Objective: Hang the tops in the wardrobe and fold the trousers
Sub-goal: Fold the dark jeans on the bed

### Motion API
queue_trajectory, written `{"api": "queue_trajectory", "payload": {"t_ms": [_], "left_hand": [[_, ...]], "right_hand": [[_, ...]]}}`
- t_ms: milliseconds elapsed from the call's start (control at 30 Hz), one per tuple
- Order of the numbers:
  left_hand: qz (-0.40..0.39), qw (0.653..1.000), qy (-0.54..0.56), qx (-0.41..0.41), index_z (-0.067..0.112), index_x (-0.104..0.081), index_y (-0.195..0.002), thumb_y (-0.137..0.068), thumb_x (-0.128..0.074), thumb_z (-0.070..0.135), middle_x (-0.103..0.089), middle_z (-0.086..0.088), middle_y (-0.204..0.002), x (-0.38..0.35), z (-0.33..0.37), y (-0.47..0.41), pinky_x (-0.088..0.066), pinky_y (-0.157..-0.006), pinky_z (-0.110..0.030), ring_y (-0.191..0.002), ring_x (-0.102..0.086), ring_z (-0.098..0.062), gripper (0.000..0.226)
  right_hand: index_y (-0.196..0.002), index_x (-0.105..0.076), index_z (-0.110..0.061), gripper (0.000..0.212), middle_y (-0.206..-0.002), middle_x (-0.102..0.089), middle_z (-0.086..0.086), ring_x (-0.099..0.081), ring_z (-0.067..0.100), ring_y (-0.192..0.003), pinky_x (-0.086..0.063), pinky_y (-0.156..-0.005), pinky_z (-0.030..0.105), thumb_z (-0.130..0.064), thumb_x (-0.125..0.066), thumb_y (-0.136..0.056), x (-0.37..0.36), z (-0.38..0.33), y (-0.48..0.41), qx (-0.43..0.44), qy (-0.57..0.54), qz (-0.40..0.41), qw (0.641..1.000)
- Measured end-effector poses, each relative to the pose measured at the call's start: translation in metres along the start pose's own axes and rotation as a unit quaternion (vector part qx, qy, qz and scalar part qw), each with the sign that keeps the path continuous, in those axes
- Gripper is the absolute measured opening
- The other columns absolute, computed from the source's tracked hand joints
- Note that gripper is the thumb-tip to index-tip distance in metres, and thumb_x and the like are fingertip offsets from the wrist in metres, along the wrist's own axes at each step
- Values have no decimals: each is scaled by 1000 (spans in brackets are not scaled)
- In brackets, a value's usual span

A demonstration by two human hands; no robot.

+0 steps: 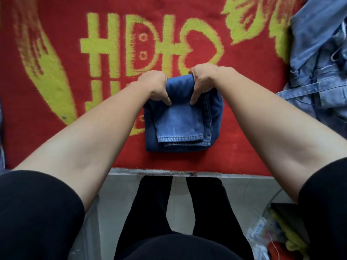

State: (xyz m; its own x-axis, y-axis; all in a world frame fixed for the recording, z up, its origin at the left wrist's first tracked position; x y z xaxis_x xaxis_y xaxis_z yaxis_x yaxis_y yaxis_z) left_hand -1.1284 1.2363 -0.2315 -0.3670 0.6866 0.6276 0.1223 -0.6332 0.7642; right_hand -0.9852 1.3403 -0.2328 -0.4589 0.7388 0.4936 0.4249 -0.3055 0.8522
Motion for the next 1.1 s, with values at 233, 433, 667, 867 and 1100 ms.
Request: {"api": "queue_trajectory", "payload": {"t_ms": [233, 433, 667, 867, 1100], "left_hand": [[82, 996, -10, -28, 28, -63, -93, -69, -72, 48, -63, -5, -104, -11, 8, 52, -46, -73, -35, -98, -61, -30, 33], [182, 981, -65, -9, 26, -58, -89, -76, -63, 38, -68, 0, -87, 46, 6, 127, -36, -59, -29, -79, -64, -28, 19], [415, 905, -88, 31, 22, -61, -91, -77, -60, 33, -66, -1, -86, 236, -7, 259, -31, -56, -30, -74, -65, -30, 17], [556, 811, -163, 82, 21, -62, -97, -74, -61, 31, -66, -4, -90, 346, -13, 414, -30, -53, -31, -80, -66, -32, 26], [633, 727, -191, 185, 16, -63, -88, -63, -67, 24, -65, -5, -79, 321, -17, 553, -35, -52, -31, -68, -64, -31, 26]], "right_hand": [[-100, -63, -13, 51, -94, -66, 9, -58, 28, -80, -44, -64, 31, -39, -86, -62, -15, -15, 52, 28, 7, 59, 998], [-94, -45, -24, 36, -80, -54, -1, -62, 31, -81, -39, -62, 32, -38, -68, -71, 32, -44, 141, 30, 58, 204, 977], [-90, -43, -22, 35, -80, -66, 1, -66, 31, -74, -33, -60, 32, -32, -67, -67, 196, -109, 280, 44, 75, 466, 880], [-97, -55, -21, 33, -83, -71, 1, -69, 32, -76, -38, -57, 32, -31, -66, -67, 288, -170, 418, 103, 120, 638, 753], [-119, -53, -23, 48, -103, -69, -3, -67, 26, -96, -52, -69, 38, -38, -66, -75, 286, -233, 502, 244, 162, 685, 667]]}}
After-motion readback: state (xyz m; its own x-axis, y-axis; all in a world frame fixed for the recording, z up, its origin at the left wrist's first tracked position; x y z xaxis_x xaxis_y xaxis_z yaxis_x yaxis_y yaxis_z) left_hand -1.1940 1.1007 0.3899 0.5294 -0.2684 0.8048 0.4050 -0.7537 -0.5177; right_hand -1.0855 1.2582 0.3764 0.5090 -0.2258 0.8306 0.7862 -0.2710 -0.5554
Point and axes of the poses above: each hand's wrist, its own y-axis away from the middle knuckle, its own x-axis out of the back of the hand, z = x × y, the point moved 2 cm from there along -y, towards the middle knuckle
